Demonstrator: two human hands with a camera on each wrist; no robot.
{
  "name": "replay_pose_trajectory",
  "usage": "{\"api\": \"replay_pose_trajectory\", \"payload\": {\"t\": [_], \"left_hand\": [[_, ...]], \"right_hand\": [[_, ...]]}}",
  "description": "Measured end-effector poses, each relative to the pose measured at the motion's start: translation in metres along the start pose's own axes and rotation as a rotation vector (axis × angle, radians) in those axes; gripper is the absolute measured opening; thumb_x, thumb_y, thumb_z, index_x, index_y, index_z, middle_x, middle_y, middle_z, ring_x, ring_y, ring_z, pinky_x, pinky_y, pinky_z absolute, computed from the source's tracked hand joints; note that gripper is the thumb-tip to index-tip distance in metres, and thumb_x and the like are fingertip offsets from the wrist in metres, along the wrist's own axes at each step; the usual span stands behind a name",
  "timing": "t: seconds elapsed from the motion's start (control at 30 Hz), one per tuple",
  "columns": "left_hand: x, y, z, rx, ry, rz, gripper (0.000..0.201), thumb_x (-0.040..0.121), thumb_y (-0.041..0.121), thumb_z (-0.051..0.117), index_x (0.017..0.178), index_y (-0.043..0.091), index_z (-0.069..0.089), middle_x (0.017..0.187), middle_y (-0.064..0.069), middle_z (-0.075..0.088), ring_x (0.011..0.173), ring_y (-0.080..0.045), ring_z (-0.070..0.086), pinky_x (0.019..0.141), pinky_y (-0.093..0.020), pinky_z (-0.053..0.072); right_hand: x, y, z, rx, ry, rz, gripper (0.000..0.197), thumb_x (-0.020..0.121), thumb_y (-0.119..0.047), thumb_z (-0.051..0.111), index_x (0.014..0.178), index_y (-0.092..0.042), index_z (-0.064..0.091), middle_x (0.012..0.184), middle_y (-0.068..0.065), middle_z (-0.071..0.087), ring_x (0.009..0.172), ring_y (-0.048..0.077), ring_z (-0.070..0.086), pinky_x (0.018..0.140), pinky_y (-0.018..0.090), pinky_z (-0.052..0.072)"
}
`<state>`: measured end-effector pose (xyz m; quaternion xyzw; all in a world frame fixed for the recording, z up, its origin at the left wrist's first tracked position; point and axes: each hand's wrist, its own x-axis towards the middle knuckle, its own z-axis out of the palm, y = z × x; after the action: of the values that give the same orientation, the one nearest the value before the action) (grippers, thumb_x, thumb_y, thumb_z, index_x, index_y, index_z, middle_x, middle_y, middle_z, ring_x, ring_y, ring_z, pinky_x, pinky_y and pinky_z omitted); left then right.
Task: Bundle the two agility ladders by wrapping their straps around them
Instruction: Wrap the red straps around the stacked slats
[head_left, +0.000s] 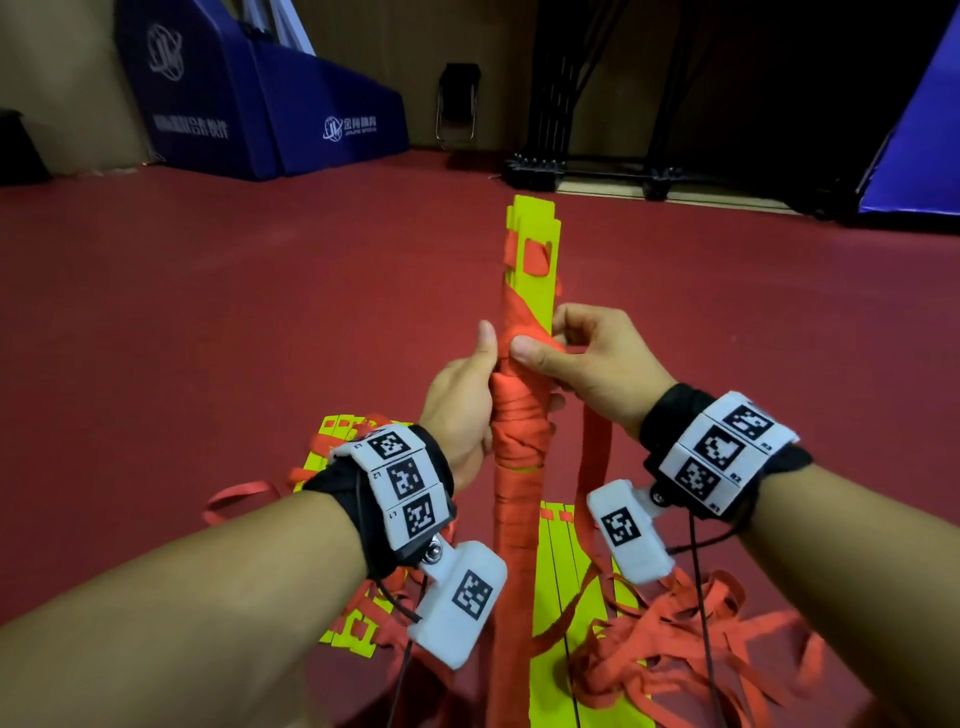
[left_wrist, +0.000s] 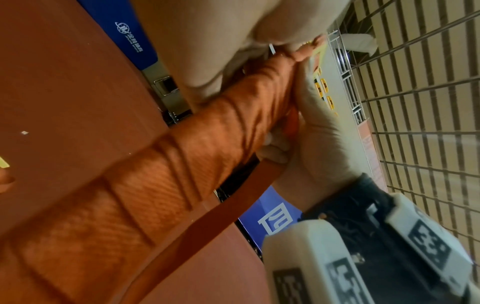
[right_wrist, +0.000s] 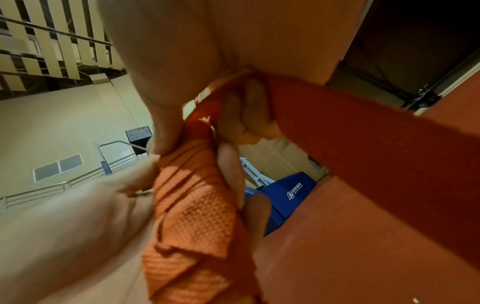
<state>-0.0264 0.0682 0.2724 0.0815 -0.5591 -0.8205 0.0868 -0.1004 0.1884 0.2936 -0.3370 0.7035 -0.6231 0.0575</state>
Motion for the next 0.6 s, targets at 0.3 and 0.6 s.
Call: {"api": "replay_pose_trajectory", "payload": {"t": [0.3,0.6], "left_hand": [[0.0,-0.001,0.001,0.07,-0.018,0.146,0.052,0.099,0.05,0.044,0.091,0.005,0.07,0.069,-0.012,0.069,0.052,-0.022,0.064,0.052,-0.031,0.056],[0.004,0.005,-0.005,0.127,0.097,0.163,0.05,0.107,0.045,0.038,0.095,0.008,0.07,0.067,-0.008,0.069,0.054,-0.019,0.064,0.056,-0.036,0.055]], "right_hand": [[0.001,0.002,-0.007,-0.019,-0.038,-0.05,0.018,0.088,-0.01,0.074,0.087,0.004,0.064,0.067,0.007,0.056,0.054,0.007,0.053,0.053,0.017,0.042],[0.001,0.001,-0.011,-0.02,-0.174,-0.187,0.02,0.095,0.0,0.061,0.08,-0.013,0.064,0.067,-0.01,0.061,0.063,0.005,0.054,0.064,0.017,0.043]]}}
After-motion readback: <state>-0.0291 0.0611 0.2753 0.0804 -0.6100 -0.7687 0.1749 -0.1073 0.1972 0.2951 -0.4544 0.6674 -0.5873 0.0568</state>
